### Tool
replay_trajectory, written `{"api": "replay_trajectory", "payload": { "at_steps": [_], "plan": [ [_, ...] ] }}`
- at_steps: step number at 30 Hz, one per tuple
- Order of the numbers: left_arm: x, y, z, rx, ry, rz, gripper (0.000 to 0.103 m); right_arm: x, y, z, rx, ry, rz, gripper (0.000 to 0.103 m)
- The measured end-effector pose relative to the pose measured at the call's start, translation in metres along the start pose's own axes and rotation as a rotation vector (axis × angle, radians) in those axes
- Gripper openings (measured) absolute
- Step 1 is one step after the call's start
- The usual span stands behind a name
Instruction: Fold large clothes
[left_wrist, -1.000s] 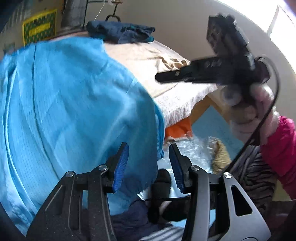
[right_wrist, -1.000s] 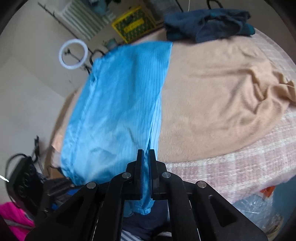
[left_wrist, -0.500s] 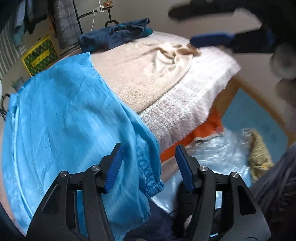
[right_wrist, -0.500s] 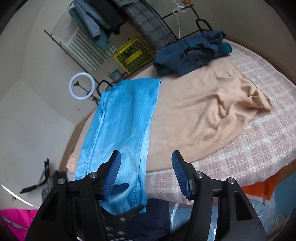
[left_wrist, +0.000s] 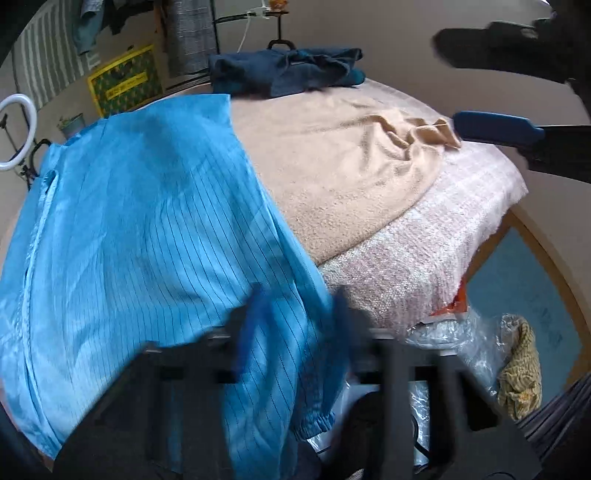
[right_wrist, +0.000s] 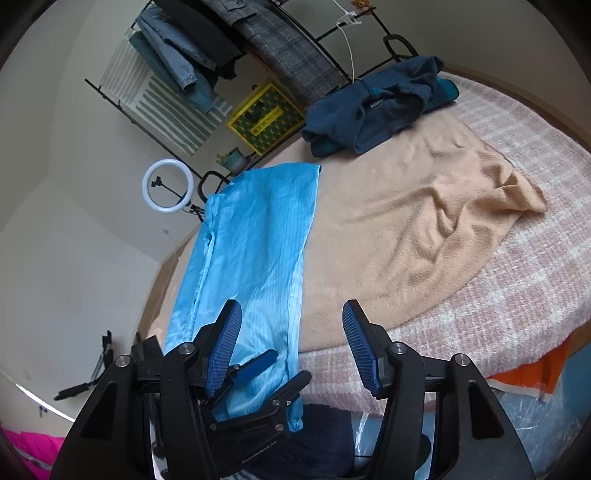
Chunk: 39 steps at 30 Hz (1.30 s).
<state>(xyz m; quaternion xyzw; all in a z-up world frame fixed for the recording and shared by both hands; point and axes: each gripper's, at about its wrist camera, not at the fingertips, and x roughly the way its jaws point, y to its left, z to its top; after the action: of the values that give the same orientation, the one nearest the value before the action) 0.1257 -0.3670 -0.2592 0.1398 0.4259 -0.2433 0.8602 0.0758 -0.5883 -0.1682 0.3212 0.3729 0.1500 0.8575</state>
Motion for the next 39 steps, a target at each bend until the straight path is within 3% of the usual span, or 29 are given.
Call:
{"api": "replay_trajectory", "payload": {
  "at_steps": [2,7,10,16,20,24,26,27,28,32,39],
  "plan": [
    [-0.001,0.013,0.004,-0.047,0.02,-0.063,0.004,0.006,0.0,0.003,0.01,0.007,0.011,0.057],
    [-0.018,0.058,0.005,-0.28,0.032,-0.266,0.001,0.023,0.0,0.01,0.034,0.031,0.046,0.057],
    [-0.03,0.069,0.007,-0.341,0.013,-0.324,0.001,0.043,-0.001,0.018,0.052,0.056,0.056,0.057],
    [-0.052,0.085,0.007,-0.406,-0.026,-0.391,0.001,0.111,-0.005,0.056,0.108,0.108,0.049,0.057],
    [-0.062,0.095,0.007,-0.426,-0.048,-0.414,0.0,0.162,-0.017,0.085,0.217,0.121,0.086,0.057],
    [-0.066,0.101,0.006,-0.444,-0.06,-0.437,0.0,0.203,-0.024,0.101,0.263,0.139,0.044,0.057],
    [-0.067,0.106,0.003,-0.461,-0.066,-0.453,0.0,0.22,-0.025,0.105,0.285,0.151,0.041,0.043],
    [-0.067,0.108,0.002,-0.47,-0.066,-0.459,0.0,0.231,-0.023,0.107,0.292,0.166,0.056,0.018],
    [-0.068,0.112,0.0,-0.481,-0.066,-0.467,0.0,0.236,-0.021,0.11,0.291,0.175,0.06,0.004],
    [-0.072,0.129,-0.003,-0.515,-0.073,-0.498,0.0,0.241,0.016,0.122,0.164,0.162,-0.047,0.001],
    [-0.088,0.176,-0.024,-0.591,-0.102,-0.568,0.0,0.23,0.091,0.131,-0.043,0.076,-0.151,0.0]
  ]
}}
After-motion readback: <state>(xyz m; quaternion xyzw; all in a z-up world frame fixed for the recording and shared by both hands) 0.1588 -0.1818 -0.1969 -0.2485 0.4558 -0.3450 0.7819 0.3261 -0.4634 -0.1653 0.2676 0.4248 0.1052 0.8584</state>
